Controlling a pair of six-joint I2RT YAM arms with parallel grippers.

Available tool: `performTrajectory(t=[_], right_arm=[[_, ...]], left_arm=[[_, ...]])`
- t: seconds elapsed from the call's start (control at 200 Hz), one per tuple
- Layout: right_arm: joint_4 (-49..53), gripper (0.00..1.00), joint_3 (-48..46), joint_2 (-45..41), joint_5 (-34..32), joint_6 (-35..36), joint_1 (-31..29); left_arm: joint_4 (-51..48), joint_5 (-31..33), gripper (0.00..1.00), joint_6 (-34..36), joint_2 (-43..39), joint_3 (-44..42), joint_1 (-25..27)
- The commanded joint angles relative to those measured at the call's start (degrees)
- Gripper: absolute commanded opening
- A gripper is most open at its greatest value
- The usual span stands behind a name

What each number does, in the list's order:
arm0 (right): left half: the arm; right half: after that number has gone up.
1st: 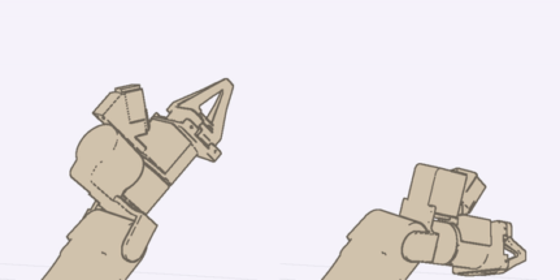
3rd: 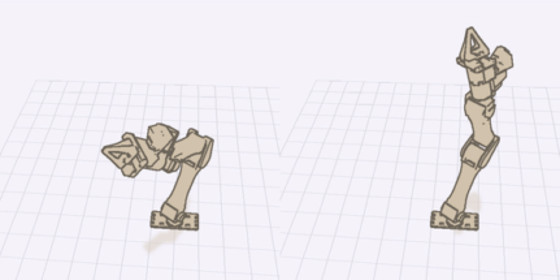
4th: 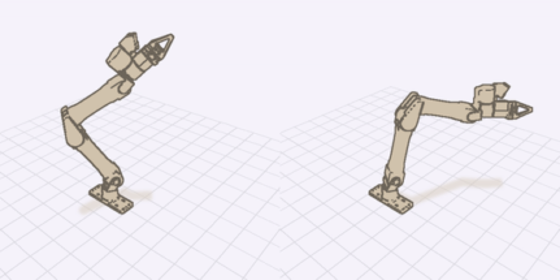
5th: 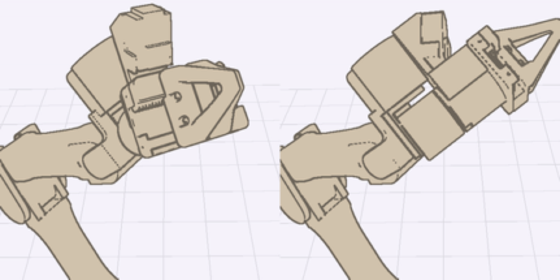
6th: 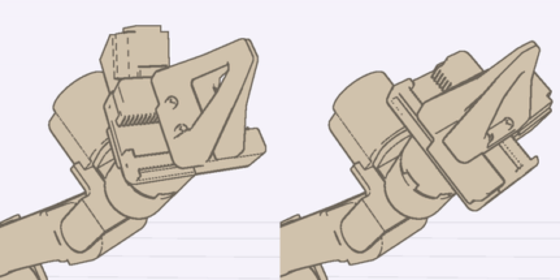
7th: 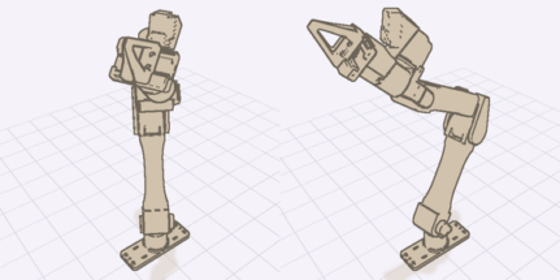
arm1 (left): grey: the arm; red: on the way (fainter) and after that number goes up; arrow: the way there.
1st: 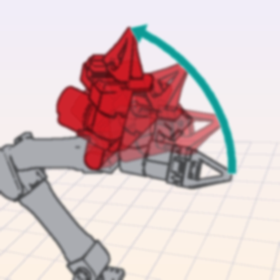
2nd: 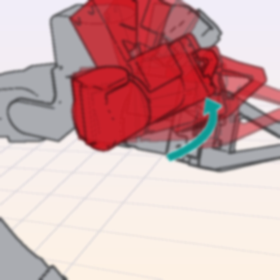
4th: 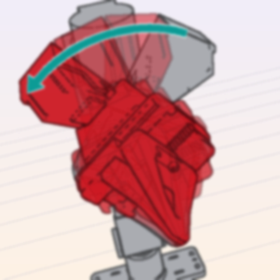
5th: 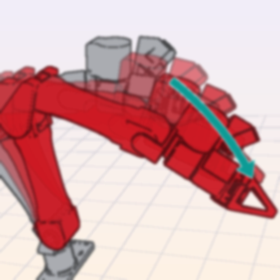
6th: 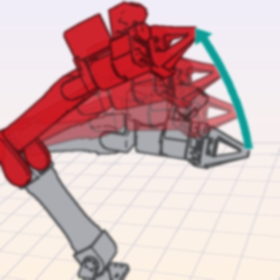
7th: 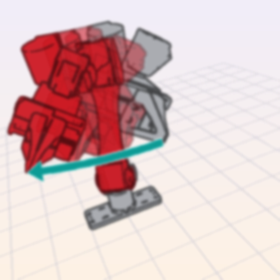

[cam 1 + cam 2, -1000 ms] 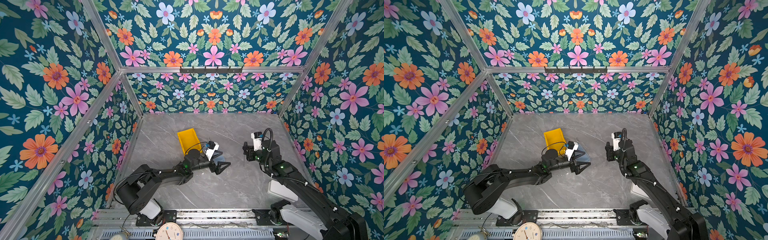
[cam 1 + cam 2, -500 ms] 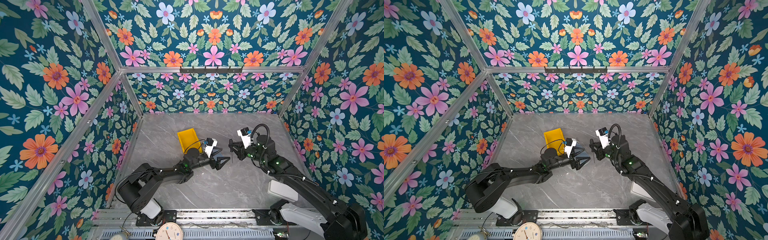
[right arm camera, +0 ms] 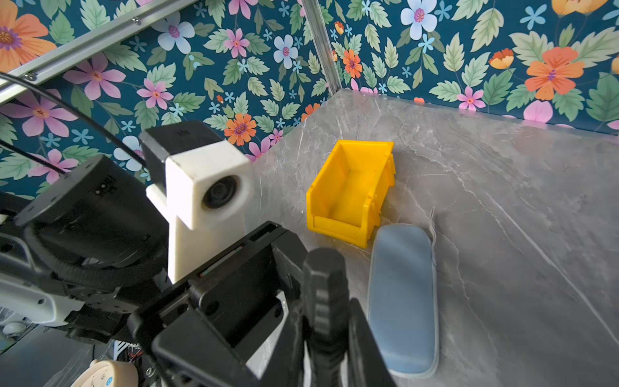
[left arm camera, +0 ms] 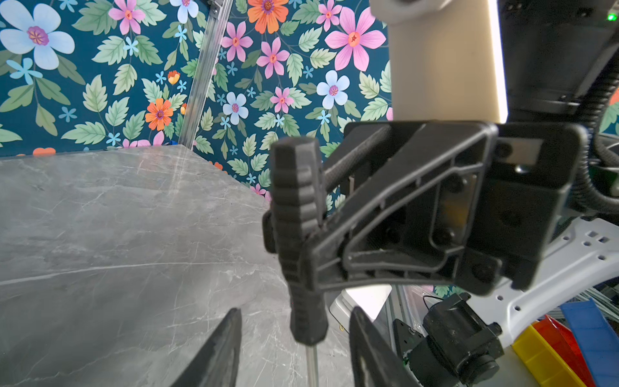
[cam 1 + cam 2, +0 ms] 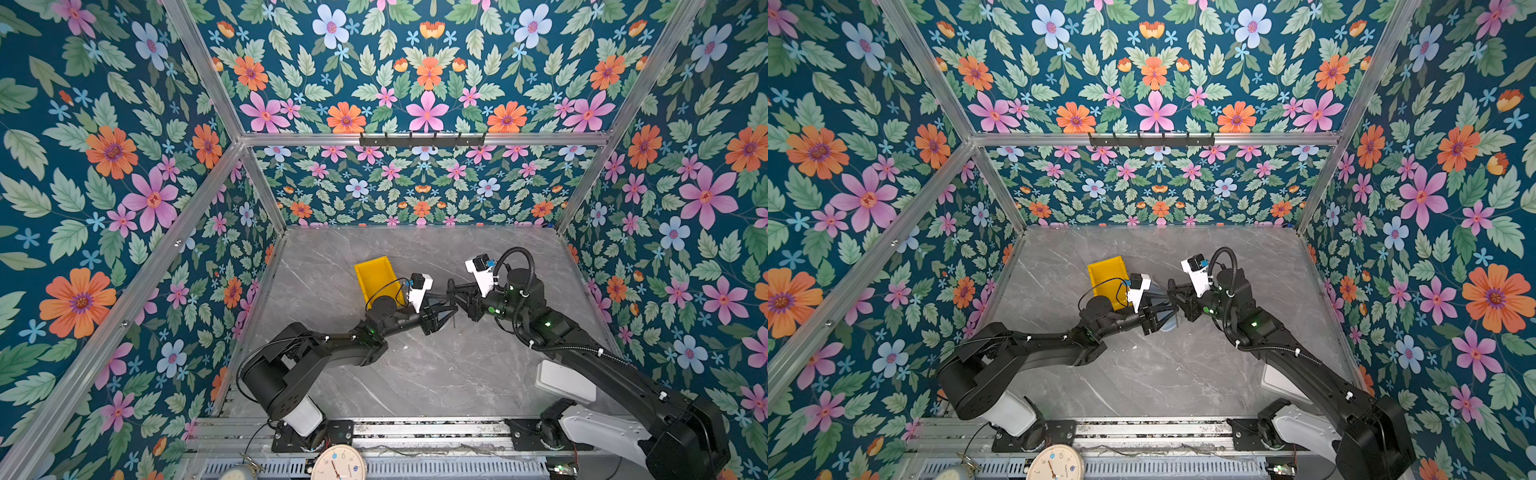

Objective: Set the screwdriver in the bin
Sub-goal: 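Carry the screwdriver toward the left gripper and close the left gripper on its handle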

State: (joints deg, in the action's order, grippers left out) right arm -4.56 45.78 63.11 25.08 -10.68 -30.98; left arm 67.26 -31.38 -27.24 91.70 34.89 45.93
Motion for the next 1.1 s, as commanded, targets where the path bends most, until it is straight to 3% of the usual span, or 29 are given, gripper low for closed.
performTrajectory(t=[0.0,0.155,0.54,0.6,0.7,0.925,1.095], right_arm=[[-2.99,0.0,0.29,0.17,0.89,-0.62,-0.2],[-2.75,0.0,0.22,0.52,1.45,-1.1,-0.31],[-2.13,0.0,-0.19,0.08,1.26,-1.06,-0.27],[-2.18,0.0,-0.33,-0.09,1.11,-1.01,-0.29],[-2.18,0.35,-0.26,-0.35,0.93,-0.99,-0.37],[-2.02,0.87,-0.34,-1.23,0.59,-0.29,-0.32],[-1.23,0.97,-0.06,-1.77,0.7,1.49,-0.39]], left_arm=[[2.99,-0.86,0.45,-1.09,0.37,0.29,-0.19],[3.58,-0.8,0.39,-1.5,0.6,0.45,-0.23],[3.58,-0.15,0.0,-1.14,0.45,0.1,-0.28],[3.58,0.2,0.0,-1.06,0.32,-0.16,-0.31],[3.42,1.52,0.0,-0.8,-0.35,-0.79,-0.24],[0.06,10.1,0.0,1.07,-4.41,-3.63,-0.4],[-10.74,22.37,0.0,1.47,-10.82,-5.34,-0.87]])
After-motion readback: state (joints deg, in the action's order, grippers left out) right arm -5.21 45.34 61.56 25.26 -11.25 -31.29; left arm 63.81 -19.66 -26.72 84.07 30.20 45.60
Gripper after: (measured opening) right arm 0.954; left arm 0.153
